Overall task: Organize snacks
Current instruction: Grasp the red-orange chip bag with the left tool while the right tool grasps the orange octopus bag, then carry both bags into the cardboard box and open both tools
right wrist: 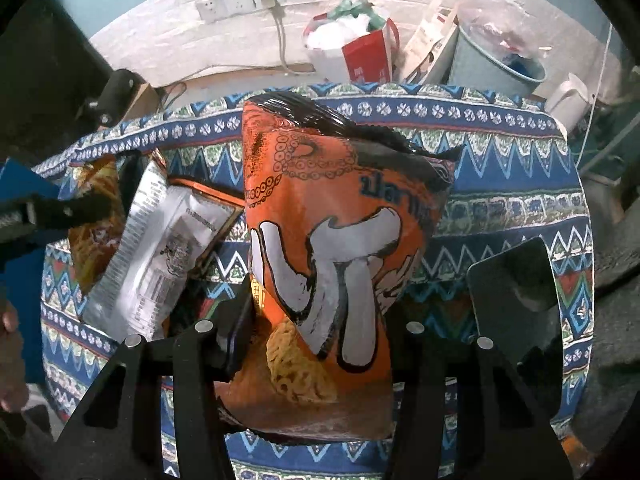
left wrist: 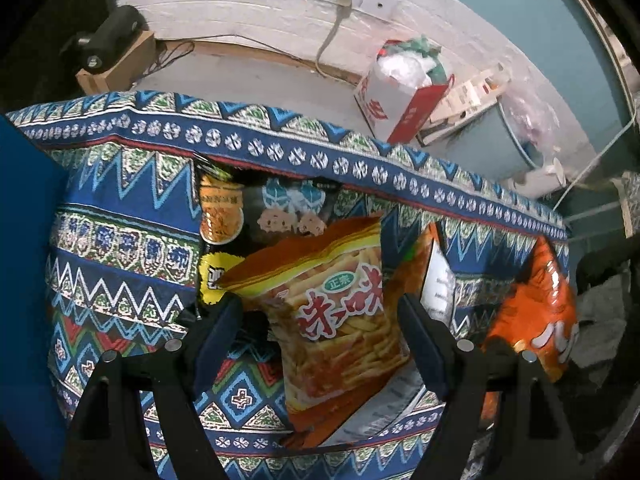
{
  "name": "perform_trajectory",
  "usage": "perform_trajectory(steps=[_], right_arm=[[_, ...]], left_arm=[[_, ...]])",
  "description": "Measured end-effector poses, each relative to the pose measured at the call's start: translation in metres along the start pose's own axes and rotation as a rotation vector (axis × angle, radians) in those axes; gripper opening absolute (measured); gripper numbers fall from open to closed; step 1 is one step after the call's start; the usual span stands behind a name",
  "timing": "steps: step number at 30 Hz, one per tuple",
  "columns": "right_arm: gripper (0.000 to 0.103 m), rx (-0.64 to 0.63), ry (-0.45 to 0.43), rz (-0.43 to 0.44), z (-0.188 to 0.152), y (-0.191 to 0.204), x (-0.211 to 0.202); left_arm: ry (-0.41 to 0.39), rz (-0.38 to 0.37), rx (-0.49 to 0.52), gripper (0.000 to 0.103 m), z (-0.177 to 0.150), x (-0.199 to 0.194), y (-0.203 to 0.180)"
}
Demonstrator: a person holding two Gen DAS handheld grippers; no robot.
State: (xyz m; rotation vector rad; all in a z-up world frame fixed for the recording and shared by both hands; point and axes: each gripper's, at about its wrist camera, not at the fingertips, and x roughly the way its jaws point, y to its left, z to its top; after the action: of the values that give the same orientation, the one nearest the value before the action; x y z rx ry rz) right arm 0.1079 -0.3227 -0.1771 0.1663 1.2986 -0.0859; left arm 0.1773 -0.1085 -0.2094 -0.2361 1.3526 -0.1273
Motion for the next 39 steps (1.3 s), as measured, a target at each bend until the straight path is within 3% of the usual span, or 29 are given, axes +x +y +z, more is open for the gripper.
perform_trajectory(steps=[1, 3, 9, 26, 39], right_arm=[[0.049, 0.001, -0.003, 0.004, 0.001, 0.001, -0.001], [0.049, 0.001, -0.007, 0.008, 0.002, 0.002, -0.002], [0.049, -0.024, -0.025, 0.006, 0.005, 0.012, -0.006], [0.049, -0.099, -0.111, 0.037, 0.004, 0.057, -0.043], [0.049, -0.180, -0.166, 0.089, -0.001, 0.108, -0.072]], left_arm=[[0.002, 0.001, 0.012, 0.080, -0.001, 0.001, -0.001], [0.000, -0.018, 0.039, 0.058, -0.004, 0.000, -0.002], [-0.011, -0.034, 0.071, 0.039, -0.011, -0.007, 0.004], [-0.084, 0.018, 0.158, 0.036, -0.050, -0.059, 0.031], [-0.211, 0.084, 0.201, 0.036, -0.069, -0.122, 0.057]])
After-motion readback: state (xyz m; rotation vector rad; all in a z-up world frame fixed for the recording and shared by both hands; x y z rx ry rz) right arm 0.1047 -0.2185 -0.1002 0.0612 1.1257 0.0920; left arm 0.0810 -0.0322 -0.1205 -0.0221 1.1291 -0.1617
